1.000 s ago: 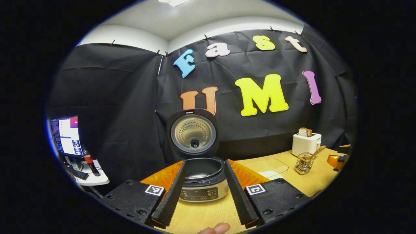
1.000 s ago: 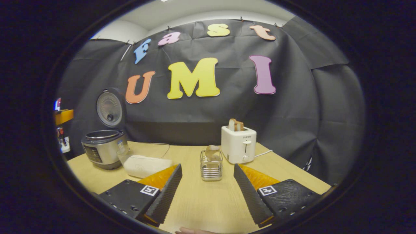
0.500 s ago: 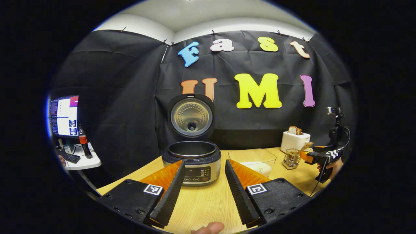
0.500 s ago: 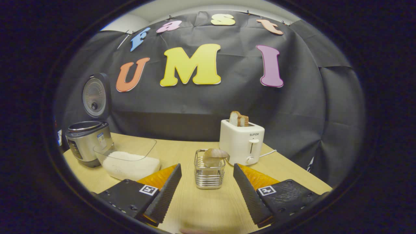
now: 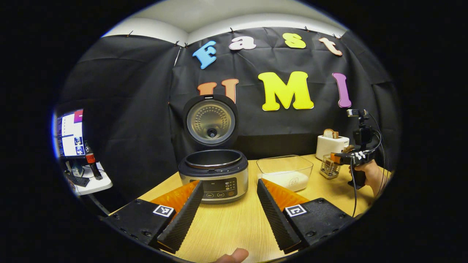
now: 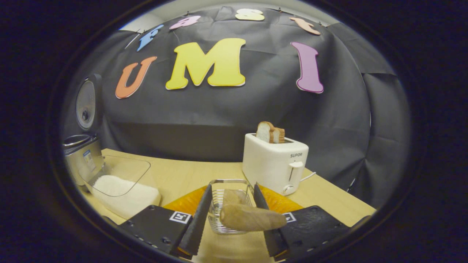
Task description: Close the left gripper, press the button to open the rice cooker; take a wooden spoon from the chopstick holder with the right hand, scoop a spoonful of rice and pour it into the rice cooker, then put the wooden spoon back into the chopstick holder.
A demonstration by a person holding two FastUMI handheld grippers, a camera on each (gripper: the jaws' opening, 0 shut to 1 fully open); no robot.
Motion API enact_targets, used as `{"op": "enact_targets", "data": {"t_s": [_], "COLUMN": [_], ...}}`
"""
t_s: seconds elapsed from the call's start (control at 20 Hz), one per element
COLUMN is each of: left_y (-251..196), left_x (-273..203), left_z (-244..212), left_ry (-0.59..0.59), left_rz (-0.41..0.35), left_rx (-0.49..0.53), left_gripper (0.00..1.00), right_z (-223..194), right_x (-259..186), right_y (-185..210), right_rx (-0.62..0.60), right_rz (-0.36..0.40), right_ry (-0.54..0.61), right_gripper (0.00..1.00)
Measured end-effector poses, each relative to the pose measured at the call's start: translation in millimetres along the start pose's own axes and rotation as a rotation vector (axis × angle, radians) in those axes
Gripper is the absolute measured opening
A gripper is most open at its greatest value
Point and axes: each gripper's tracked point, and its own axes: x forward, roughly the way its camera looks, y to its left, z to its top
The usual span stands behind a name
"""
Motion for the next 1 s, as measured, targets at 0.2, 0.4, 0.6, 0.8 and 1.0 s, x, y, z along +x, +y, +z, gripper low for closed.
{"op": "enact_targets", "data": {"t_s": [0.2,0.4,0.6,0.8,1.0], "left_y": [-3.7,-3.0,-2.9,-0.5,3.0], "left_x": [2.3,3.0,-2.1,-6.5,-9.5], "left_z": [-2.8,-6.2,2.3,7.6,10.5], "left_ry": [-0.002,0.009,-0.016,-0.034,-0.043], "left_rz": [-0.012,-0.015,-0.019,-0.018,-0.013], "left_rx": [-0.002,0.006,0.012,0.025,0.035], "left_gripper": [0.94,0.95,0.95,0.94,0.94], "right_z": [-3.1,-2.7,11.4,26.7,30.5], "right_x": [7.8,13.2,20.6,26.3,29.5], "right_y": [0.6,1.7,0.2,2.8,7.7], "right_rx": [-0.005,-0.014,-0.036,-0.028,-0.035], "right_rz": [0.006,0.017,0.012,0.025,0.042], "right_ry": [-0.002,0.006,0.001,0.01,0.05], "right_gripper": [0.43,0.27,0.27,0.21,0.19]}}
